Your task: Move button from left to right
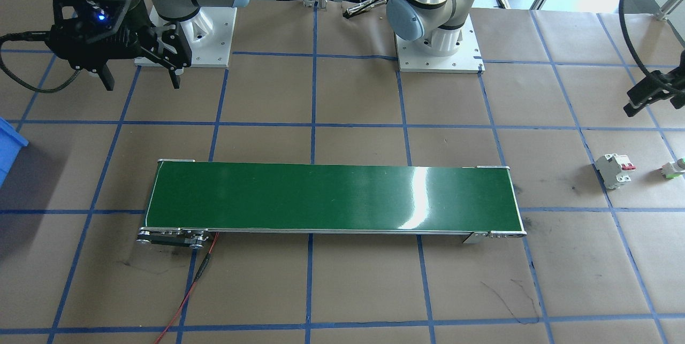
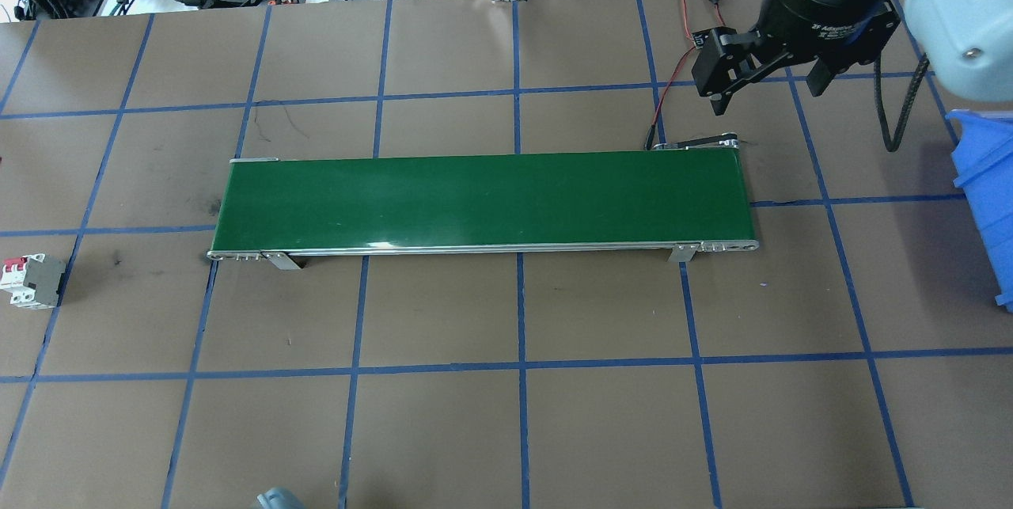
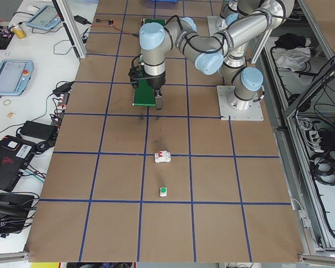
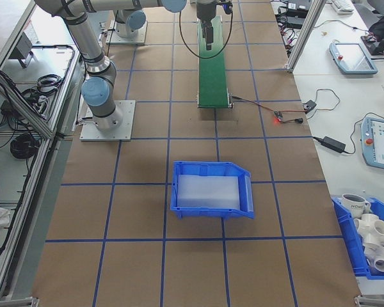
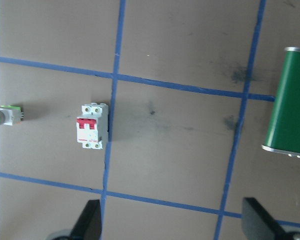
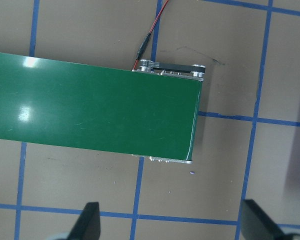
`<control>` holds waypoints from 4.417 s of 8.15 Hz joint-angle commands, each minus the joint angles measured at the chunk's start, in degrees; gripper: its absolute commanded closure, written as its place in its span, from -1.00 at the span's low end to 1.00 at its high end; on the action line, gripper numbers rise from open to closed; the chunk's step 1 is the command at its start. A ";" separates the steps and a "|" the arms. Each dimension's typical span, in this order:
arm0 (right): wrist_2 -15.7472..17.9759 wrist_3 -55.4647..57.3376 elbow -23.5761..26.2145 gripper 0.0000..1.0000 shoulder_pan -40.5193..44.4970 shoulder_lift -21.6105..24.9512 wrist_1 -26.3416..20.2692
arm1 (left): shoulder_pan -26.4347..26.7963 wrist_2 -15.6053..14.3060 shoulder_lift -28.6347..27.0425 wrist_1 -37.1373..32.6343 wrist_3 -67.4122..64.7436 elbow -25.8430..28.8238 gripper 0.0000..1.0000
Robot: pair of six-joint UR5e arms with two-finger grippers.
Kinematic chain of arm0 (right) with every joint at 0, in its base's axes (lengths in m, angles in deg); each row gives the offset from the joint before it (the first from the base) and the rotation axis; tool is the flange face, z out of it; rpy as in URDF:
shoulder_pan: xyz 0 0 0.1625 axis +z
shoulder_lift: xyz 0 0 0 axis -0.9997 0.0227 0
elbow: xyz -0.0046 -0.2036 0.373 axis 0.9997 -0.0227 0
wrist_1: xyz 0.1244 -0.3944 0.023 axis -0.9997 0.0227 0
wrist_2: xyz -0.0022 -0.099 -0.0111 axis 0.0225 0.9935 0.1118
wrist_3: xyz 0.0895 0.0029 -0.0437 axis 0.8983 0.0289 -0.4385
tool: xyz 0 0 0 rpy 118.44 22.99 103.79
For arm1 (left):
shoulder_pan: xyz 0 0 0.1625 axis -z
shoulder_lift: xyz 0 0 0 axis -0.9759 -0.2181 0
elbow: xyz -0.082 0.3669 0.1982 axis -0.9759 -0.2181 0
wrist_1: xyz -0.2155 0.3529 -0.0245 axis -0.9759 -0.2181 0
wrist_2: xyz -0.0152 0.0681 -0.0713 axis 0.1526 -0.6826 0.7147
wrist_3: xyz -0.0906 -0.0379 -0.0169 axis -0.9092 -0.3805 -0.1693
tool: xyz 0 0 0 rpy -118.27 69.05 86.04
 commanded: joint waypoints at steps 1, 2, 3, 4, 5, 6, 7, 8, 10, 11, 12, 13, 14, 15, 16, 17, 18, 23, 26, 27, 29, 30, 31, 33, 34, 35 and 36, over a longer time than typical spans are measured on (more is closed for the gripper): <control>0.00 -0.24 0.02 -1.00 0.00 -0.19 -0.03 | -11.53 0.41 -6.23 5.14 11.71 1.43 -1.00; 0.00 -0.24 0.02 -1.00 0.00 -0.19 -0.12 | -14.80 0.58 -9.31 7.68 14.07 1.96 -1.00; 0.00 -0.24 0.11 -1.00 0.00 -0.19 -0.29 | -16.40 0.58 -13.51 11.79 20.10 2.57 -1.00; 0.00 -0.24 0.11 -1.00 0.00 -0.19 -0.38 | -17.19 0.41 -17.91 15.84 21.73 3.88 -1.00; 0.00 -0.42 0.11 -1.00 0.00 -0.19 -0.47 | -18.07 0.67 -21.78 17.10 24.53 7.38 -1.00; 0.00 -0.33 0.20 -1.00 0.00 -0.19 -0.47 | -18.17 0.76 -25.99 17.20 26.99 11.85 -1.00; 0.00 -0.33 0.29 -1.00 0.00 -0.19 -0.47 | -18.26 1.72 -29.60 17.20 28.41 14.59 -1.00; 0.00 -0.24 0.29 -1.00 0.00 -0.19 -0.47 | -18.34 3.64 -30.94 17.28 30.08 14.88 -1.00; 0.00 -0.24 0.29 -1.00 0.09 -0.19 -0.47 | -18.26 5.41 -32.44 21.40 33.85 14.27 -1.00; 0.00 -0.24 0.29 -1.00 0.00 -0.19 -0.47 | -18.61 5.42 -33.06 21.42 36.75 14.35 -1.00; 0.00 -0.24 0.29 -1.00 0.00 -0.19 -0.47 | -19.65 5.50 -33.24 21.33 40.78 14.27 -1.00; 0.00 -0.24 0.37 -1.00 0.00 -0.19 -0.56 | -20.88 5.51 -33.24 21.33 43.08 14.27 -1.00; 0.00 -0.24 0.37 -1.00 0.09 -0.19 -0.56 | -21.76 5.42 -33.16 21.15 45.54 14.18 -1.00; 0.00 -0.24 0.37 -1.00 0.00 -0.19 -0.56 | -22.12 5.24 -33.24 20.89 46.00 13.74 -1.00; 0.00 -0.24 0.37 -1.00 0.09 -0.19 -0.56 | -22.21 5.42 -33.24 21.06 45.83 12.44 -1.00; 0.00 -0.24 0.37 -1.00 0.09 -0.19 -0.56 | -22.21 5.50 -33.33 21.06 45.65 10.59 -1.00; 0.00 -0.24 0.46 -1.00 0.09 -0.19 -0.56 | -22.30 5.51 -33.16 21.33 45.83 9.01 -1.00; 0.00 -0.24 0.46 -1.00 0.09 -0.19 -0.56 | -22.30 5.15 -33.51 21.59 46.79 8.56 -0.92; 0.00 -0.24 0.46 -1.00 0.09 -0.19 -0.56 | -22.30 4.80 -34.65 21.94 46.00 8.56 -0.94; 0.00 -0.24 0.46 -1.00 0.09 -0.19 -0.56 | -22.30 4.63 -34.65 21.94 45.74 8.55 -0.96; 0.00 -0.24 0.46 -1.00 0.09 -0.19 -0.56 | -22.30 4.71 -34.65 22.38 45.30 8.55 -0.79; 0.00 -0.24 0.46 -1.00 0.09 -0.19 -0.56 | -22.30 4.71 -34.74 22.38 45.39 8.47 -0.45; 0.00 -0.24 0.46 -1.00 0.09 -0.19 -0.56 | -22.30 4.71 -34.74 22.38 45.39 8.47 -0.14; 0.00 -0.24 0.46 -1.00 0.09 -0.19 -0.56 | -22.30 4.63 -35.09 22.38 45.39 8.55 0.13; 0.00 -0.24 0.46 -1.00 0.09 -0.19 -0.56 | -22.30 4.71 -35.18 22.38 45.39 8.55 0.42; 0.00 -0.24 0.46 -1.00 0.09 -0.19 -0.56 | -22.30 4.63 -35.18 22.38 45.47 8.55 0.68; 0.00 -0.24 0.46 -1.00 0.09 -0.19 -0.56 | -22.30 4.54 -35.09 22.38 45.56 8.64 0.82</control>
